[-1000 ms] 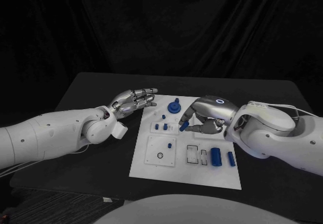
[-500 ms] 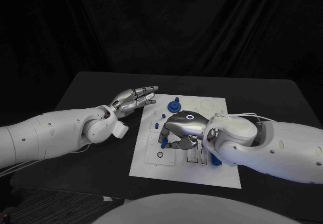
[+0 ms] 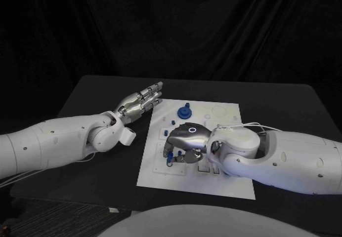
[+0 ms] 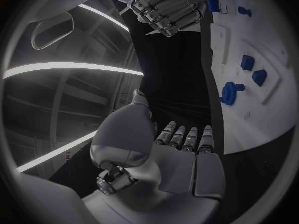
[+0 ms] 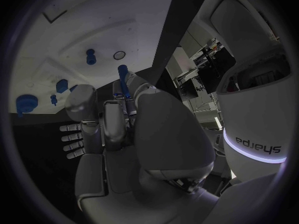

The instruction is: Assemble the parts on the task board

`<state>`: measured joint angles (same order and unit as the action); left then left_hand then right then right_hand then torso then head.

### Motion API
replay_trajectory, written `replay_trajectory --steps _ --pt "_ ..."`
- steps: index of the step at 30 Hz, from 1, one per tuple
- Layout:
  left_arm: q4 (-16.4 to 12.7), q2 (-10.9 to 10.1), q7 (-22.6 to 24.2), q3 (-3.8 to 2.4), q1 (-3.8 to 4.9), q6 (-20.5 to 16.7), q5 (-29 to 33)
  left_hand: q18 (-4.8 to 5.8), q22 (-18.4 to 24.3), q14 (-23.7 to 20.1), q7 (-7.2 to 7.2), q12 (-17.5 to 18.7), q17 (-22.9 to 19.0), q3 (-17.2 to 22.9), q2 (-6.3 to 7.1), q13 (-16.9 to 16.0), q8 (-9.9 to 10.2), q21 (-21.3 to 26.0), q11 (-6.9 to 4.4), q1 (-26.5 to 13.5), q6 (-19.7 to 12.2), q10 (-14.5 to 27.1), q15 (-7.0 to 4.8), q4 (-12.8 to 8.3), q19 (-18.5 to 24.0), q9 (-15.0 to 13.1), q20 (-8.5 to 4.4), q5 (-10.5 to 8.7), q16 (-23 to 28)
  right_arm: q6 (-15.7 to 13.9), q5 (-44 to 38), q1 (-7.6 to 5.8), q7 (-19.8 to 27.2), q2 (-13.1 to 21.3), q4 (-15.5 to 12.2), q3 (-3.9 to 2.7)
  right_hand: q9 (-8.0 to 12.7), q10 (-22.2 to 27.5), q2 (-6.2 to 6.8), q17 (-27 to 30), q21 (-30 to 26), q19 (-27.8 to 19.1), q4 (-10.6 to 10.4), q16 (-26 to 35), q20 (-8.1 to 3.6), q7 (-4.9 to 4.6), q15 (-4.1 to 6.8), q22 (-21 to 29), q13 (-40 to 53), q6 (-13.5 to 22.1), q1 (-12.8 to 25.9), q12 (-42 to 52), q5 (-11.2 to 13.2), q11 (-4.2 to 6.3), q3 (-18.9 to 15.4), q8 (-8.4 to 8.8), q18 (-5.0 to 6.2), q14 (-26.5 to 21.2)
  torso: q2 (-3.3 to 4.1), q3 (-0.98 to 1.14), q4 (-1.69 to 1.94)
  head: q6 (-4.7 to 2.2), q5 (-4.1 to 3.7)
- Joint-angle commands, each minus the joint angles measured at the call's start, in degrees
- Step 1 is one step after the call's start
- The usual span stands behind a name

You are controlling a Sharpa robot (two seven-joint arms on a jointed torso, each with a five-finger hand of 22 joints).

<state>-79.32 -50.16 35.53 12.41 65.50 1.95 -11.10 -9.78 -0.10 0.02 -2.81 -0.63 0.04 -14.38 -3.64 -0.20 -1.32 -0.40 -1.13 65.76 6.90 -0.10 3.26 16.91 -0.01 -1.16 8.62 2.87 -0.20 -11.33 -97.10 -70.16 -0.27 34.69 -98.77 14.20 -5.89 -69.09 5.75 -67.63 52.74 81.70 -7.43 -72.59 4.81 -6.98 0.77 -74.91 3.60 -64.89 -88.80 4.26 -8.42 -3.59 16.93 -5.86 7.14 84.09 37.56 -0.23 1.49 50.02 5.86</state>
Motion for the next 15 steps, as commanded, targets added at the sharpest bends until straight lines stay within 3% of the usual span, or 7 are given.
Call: replay_trajectory --steps 1,4,5,6,10,11,15 --pt "-0.12 0.04 2.27 -0.05 -0.11 -1.67 0.32 0.66 0.10 -0.02 0.20 0.19 -0.04 5.10 5.54 0.05 0.19 0.40 -0.52 -1.82 0.19 -0.03 -0.45 0.28 0.01 -0.01 -0.81 -0.14 0.20 1.74 -2.23 0.33 -1.26 -0.20 0.20 -0.03 0.07 -0.01 0.39 -0.07 0.16 0.46 -0.06 -0.37 0.06 -0.21 0.05 -7.18 -0.01 0.32 0.13 -0.36 0.08 -0.42 0.34 0.23 -1.16 1.72 -0.02 0.01 -0.14 -0.02 0.17" --pt "-0.11 0.11 2.25 -0.05 -0.12 -1.71 0.32 0.74 0.10 -0.02 0.76 0.35 -0.04 5.74 11.18 0.10 0.16 0.40 -0.61 -2.52 0.36 0.01 -0.25 0.34 0.01 -0.04 -0.56 -0.08 0.20 1.80 -3.61 0.58 -1.36 -0.40 0.37 -0.03 0.07 -0.01 0.40 0.00 0.19 0.46 -0.05 -0.31 0.06 -0.21 0.05 -7.18 -0.01 0.32 0.13 -0.36 0.08 -0.42 0.35 0.23 -1.17 1.71 -0.07 0.04 -0.13 -0.02 0.14" --pt "-0.10 0.13 2.23 -0.05 -0.13 -1.67 0.32 0.71 0.10 -0.02 0.88 0.36 -0.04 5.57 12.02 0.10 0.15 0.40 -0.53 -2.75 0.40 0.01 -0.28 0.35 0.01 -0.05 -0.56 -0.06 0.20 1.80 -3.89 0.64 -1.36 -0.48 0.43 -0.03 0.07 -0.02 0.42 -0.07 0.27 0.48 -0.03 -0.37 0.06 -0.20 0.05 -7.20 -0.01 0.32 0.11 -0.37 0.09 -0.42 0.37 0.24 -1.18 1.72 -0.09 0.05 -0.11 -0.02 0.11" --pt "-0.09 0.15 2.19 -0.05 -0.14 -1.59 0.32 0.71 0.10 -0.02 0.88 0.37 -0.04 5.64 11.93 0.11 0.14 0.40 -0.52 -2.82 0.45 0.02 -0.27 0.35 0.01 -0.05 -0.53 -0.05 0.20 1.80 -4.34 0.71 -1.35 -0.58 0.53 -0.03 0.06 -0.04 0.44 -0.10 0.32 0.49 0.02 -0.39 0.06 -0.20 0.06 -7.21 0.00 0.31 0.06 -0.38 0.09 -0.40 0.43 0.25 -1.19 1.73 -0.10 0.06 -0.07 -0.02 0.04" --pt "-0.09 0.17 1.86 -0.05 -0.16 -1.01 0.32 0.58 0.10 -0.02 1.57 0.50 -0.04 7.36 9.36 0.15 0.11 0.40 -0.51 -3.16 0.67 0.05 0.29 0.25 0.01 -0.08 0.15 -0.11 0.20 1.91 -6.27 0.97 -1.36 -0.93 0.87 -0.03 -0.02 -0.36 0.56 -0.24 0.59 0.54 0.25 -0.51 0.05 -0.16 0.10 -7.26 0.06 0.06 -0.11 -0.35 0.04 -0.33 0.70 0.24 -1.21 1.77 -0.10 0.04 -0.07 -0.02 0.03" --pt "-0.09 0.16 1.72 -0.05 -0.16 -0.79 0.32 0.51 0.10 -0.02 2.29 0.56 -0.04 8.55 6.99 0.17 0.03 0.40 -0.37 -2.99 1.12 0.07 0.64 0.16 0.01 -0.15 0.61 -0.15 0.20 1.91 -6.60 1.04 -1.34 -0.99 0.93 -0.03 -0.02 -0.36 0.56 -0.24 0.59 0.54 0.25 -0.51 0.05 -0.16 0.10 -7.26 0.06 0.06 -0.11 -0.35 0.04 -0.33 0.70 0.24 -1.21 1.77 -0.10 0.02 -0.08 -0.02 0.02" --pt "-0.07 0.14 1.26 -0.05 -0.18 -0.01 0.32 0.29 0.10 -0.02 2.97 0.63 -0.04 9.46 4.63 0.20 0.01 0.40 0.16 -2.48 1.36 0.10 1.14 0.01 0.01 -0.18 1.37 -0.19 0.20 1.60 -8.53 1.35 -1.12 -1.22 1.18 -0.03 -0.09 -0.63 0.64 -0.39 0.79 0.58 0.39 -0.64 0.04 -0.11 0.14 -7.30 0.09 -0.16 -0.18 -0.31 0.02 -0.27 0.87 0.20 -1.23 1.80 -0.10 -0.02 -0.13 -0.02 0.08"
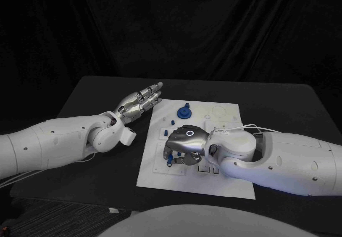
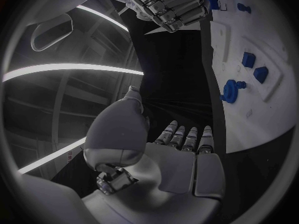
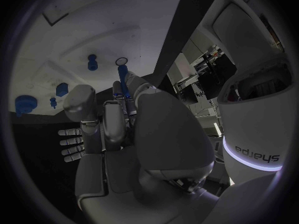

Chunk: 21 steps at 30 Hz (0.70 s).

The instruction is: Assemble the parts on the task board

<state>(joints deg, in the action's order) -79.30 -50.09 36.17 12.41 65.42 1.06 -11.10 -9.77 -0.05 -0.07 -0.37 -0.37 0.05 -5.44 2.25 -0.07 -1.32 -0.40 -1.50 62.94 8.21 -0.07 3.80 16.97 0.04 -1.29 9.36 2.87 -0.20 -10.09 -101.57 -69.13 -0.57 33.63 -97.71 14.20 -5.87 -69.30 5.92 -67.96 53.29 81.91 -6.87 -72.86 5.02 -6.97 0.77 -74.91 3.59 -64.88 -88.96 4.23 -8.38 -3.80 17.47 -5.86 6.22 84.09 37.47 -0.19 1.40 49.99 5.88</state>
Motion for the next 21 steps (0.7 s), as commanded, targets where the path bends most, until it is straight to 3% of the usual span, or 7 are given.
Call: replay_trajectory --steps 1,10,21 --pt "-0.09 0.07 0.52 -0.05 -0.10 1.03 0.32 0.24 0.05 0.07 0.61 0.37 -0.05 0.67 -1.81 0.07 0.01 0.40 0.63 0.62 0.10 0.07 0.80 -0.08 -0.04 -0.05 0.85 -0.19 0.20 0.27 -4.54 0.39 -0.76 -0.21 0.16 -0.03 -0.13 -0.48 0.50 -0.11 0.33 0.39 -0.14 -0.41 -0.18 -0.11 0.15 -7.32 0.11 -0.22 -0.01 -0.27 -0.02 -0.04 0.35 0.19 -0.32 1.81 0.00 -0.04 -0.03 0.01 0.03" --pt "0.05 0.21 -0.29 -0.05 -0.14 2.13 0.32 0.00 0.05 0.07 1.69 0.37 -0.05 0.05 -5.53 0.07 -0.07 0.40 1.57 2.29 0.96 0.07 1.80 -0.19 -0.04 -0.10 1.91 0.12 0.20 -0.84 -8.09 0.97 -0.15 -0.90 1.06 -0.02 -0.27 -1.08 0.70 -0.39 1.16 0.55 0.03 -0.65 -0.23 0.01 0.26 -7.49 0.16 -0.62 0.07 -0.18 0.06 0.12 0.58 0.15 -0.43 1.89 -0.03 0.01 -0.03 0.01 0.03" --pt "0.09 0.22 -0.57 -0.05 -0.20 2.53 0.32 0.14 0.05 0.07 1.60 0.37 -0.05 -0.72 -5.96 0.07 -0.03 0.40 1.73 2.66 0.86 0.07 2.03 -0.20 -0.04 -0.06 1.93 0.13 0.20 -1.58 -9.11 2.07 0.30 -1.74 2.52 -0.02 -0.28 -1.16 0.85 -0.39 1.35 0.56 0.06 -0.65 -0.26 -0.02 0.28 -7.53 0.14 -0.59 0.18 -0.24 0.02 0.11 0.63 0.23 -0.45 1.88 -0.01 0.02 -0.04 0.01 0.09"
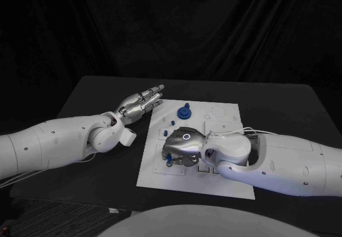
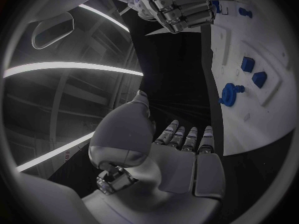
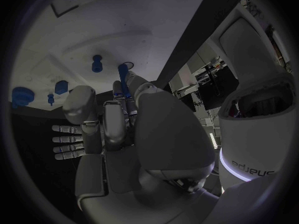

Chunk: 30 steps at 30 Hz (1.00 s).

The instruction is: Assemble the parts on the task board

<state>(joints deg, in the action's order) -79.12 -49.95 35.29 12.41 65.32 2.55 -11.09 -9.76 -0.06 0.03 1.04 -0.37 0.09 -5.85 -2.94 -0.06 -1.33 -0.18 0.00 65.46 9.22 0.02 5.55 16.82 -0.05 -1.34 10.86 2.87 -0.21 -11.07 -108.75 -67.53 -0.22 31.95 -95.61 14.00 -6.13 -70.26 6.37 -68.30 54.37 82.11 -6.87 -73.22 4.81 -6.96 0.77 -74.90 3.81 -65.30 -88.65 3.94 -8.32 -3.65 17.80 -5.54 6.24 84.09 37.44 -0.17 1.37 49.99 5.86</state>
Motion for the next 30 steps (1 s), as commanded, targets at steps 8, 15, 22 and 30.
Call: replay_trajectory --steps 8,15,22,30 --pt "-0.07 0.06 -0.01 -0.05 -0.12 1.22 0.31 0.22 0.06 -0.03 0.30 0.37 -0.09 -0.96 -1.52 0.06 -0.02 0.18 0.38 0.57 -0.12 -0.02 0.59 -0.05 0.05 -0.01 0.67 0.33 0.21 -0.53 -2.01 0.88 0.00 -0.09 0.51 0.17 -0.01 -0.24 0.57 0.09 0.23 0.32 -0.01 -0.18 -0.06 -0.07 0.26 -7.52 -0.09 -0.06 0.14 -0.02 0.15 -0.07 0.32 0.06 -0.47 1.84 0.02 -0.01 -0.02 0.01 0.27" --pt "-0.01 0.08 -0.65 -0.05 -0.15 1.45 0.31 0.61 0.06 -0.03 0.59 0.37 -0.09 -2.50 -3.07 0.06 -0.03 0.18 0.86 1.65 -0.08 -0.02 1.51 -0.10 0.05 -0.01 1.15 1.10 0.21 -0.30 -2.02 0.97 -0.18 0.15 0.08 0.17 -0.02 -0.29 0.60 0.22 0.15 0.29 -0.05 -0.08 -0.05 -0.07 0.26 -7.50 -0.09 -0.06 0.25 -0.03 0.25 -0.07 0.33 0.10 -0.46 1.80 0.05 0.01 0.05 0.01 0.17" --pt "0.17 0.20 -1.20 -0.05 -0.22 1.82 0.31 0.91 0.06 -0.03 0.68 0.37 -0.09 -3.40 -3.75 0.06 -0.02 0.18 1.08 2.39 -0.10 -0.02 2.03 -0.15 0.05 -0.01 1.39 1.85 0.21 -0.07 -1.60 1.03 -0.35 0.39 -0.31 0.17 -0.08 -0.53 0.63 0.31 0.19 0.27 -0.07 0.00 -0.06 -0.01 0.28 -7.49 -0.06 -0.22 0.41 0.01 0.50 0.00 0.40 0.09 -0.46 1.76 0.00 0.00 -0.03 0.01 0.26" --pt "0.27 0.27 -1.51 -0.05 -0.29 2.18 0.31 1.16 0.04 -0.03 0.98 0.37 -0.09 -4.59 -4.37 0.06 -0.07 0.18 1.31 4.27 0.20 -0.02 2.34 -0.26 0.05 -0.05 1.51 4.39 0.21 -0.12 -0.86 1.08 -0.36 0.36 -0.49 0.17 -0.11 -0.64 0.60 0.18 0.31 0.29 -0.06 -0.10 -0.07 0.03 0.31 -7.52 -0.05 -0.31 0.42 0.03 0.54 0.04 0.47 0.08 -0.48 1.79 -0.01 0.03 -0.03 0.01 0.23"
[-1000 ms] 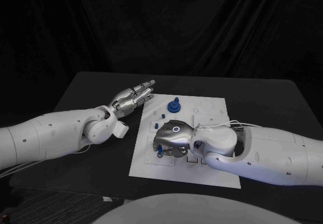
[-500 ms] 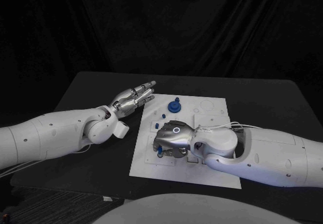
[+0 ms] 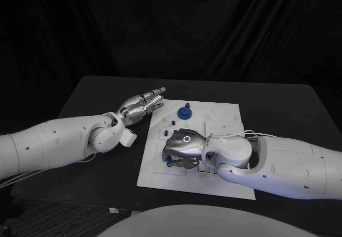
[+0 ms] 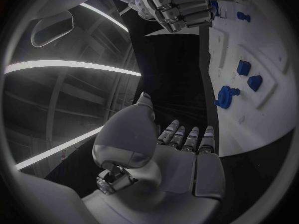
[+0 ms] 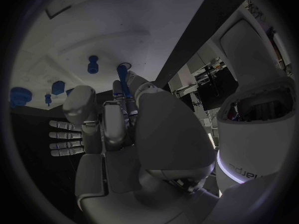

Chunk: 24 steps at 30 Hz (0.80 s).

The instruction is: Assemble the parts on the task board

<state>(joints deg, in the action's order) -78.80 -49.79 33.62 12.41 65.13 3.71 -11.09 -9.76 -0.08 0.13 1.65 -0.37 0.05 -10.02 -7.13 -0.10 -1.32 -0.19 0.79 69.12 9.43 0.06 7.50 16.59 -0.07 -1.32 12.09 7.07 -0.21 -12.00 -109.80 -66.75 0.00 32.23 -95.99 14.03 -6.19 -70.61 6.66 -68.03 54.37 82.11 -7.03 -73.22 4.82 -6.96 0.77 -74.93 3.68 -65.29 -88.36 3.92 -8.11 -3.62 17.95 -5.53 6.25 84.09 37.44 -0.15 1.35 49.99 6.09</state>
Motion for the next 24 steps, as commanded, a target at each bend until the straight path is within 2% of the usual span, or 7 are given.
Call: replay_trajectory --steps 1,13,24 --pt "-0.04 0.11 0.13 -0.05 -0.10 1.04 0.31 1.18 0.05 -0.13 0.36 0.37 -0.05 -0.50 -0.26 0.10 -0.08 0.18 0.55 0.74 0.03 -0.06 0.41 -0.02 0.06 -0.07 0.29 0.35 0.21 0.81 0.22 0.30 -0.59 0.09 -0.12 0.15 -0.05 -0.30 0.32 -0.09 0.32 0.29 0.10 -0.10 -0.08 0.02 0.31 -7.49 0.08 -0.32 0.13 0.05 0.33 0.01 0.32 0.07 -0.49 1.79 -0.01 0.01 0.00 0.01 -0.01" --pt "0.15 0.21 -0.44 -0.05 -0.16 1.35 0.31 1.24 0.00 -0.13 0.49 0.37 -0.05 -0.73 -0.73 0.10 -0.09 0.16 0.63 1.29 0.10 -0.06 0.61 -0.05 0.05 -0.08 0.42 0.86 0.21 0.94 0.34 0.34 -0.64 0.12 -0.07 0.15 -0.07 -0.37 0.38 -0.03 0.28 0.27 0.08 -0.06 -0.09 0.03 0.33 -7.47 0.08 -0.35 0.25 0.04 0.42 0.02 0.32 0.10 -0.48 1.78 0.00 -0.02 0.04 0.01 0.04" --pt "0.28 0.16 -1.10 -0.05 -0.19 1.70 0.31 1.40 -0.11 -0.13 0.85 0.32 -0.05 -1.37 -1.69 0.07 -0.17 0.13 1.13 2.96 0.59 -0.10 1.05 -0.24 0.03 -0.15 0.70 2.59 0.21 1.33 0.35 0.38 -0.91 0.33 -0.09 0.15 -0.03 -0.20 0.55 0.05 0.21 0.22 0.06 0.01 -0.10 -0.03 0.32 -7.45 0.01 -0.09 0.45 -0.14 0.50 -0.04 0.39 0.34 -0.46 1.74 0.01 -0.03 0.03 0.01 0.20"
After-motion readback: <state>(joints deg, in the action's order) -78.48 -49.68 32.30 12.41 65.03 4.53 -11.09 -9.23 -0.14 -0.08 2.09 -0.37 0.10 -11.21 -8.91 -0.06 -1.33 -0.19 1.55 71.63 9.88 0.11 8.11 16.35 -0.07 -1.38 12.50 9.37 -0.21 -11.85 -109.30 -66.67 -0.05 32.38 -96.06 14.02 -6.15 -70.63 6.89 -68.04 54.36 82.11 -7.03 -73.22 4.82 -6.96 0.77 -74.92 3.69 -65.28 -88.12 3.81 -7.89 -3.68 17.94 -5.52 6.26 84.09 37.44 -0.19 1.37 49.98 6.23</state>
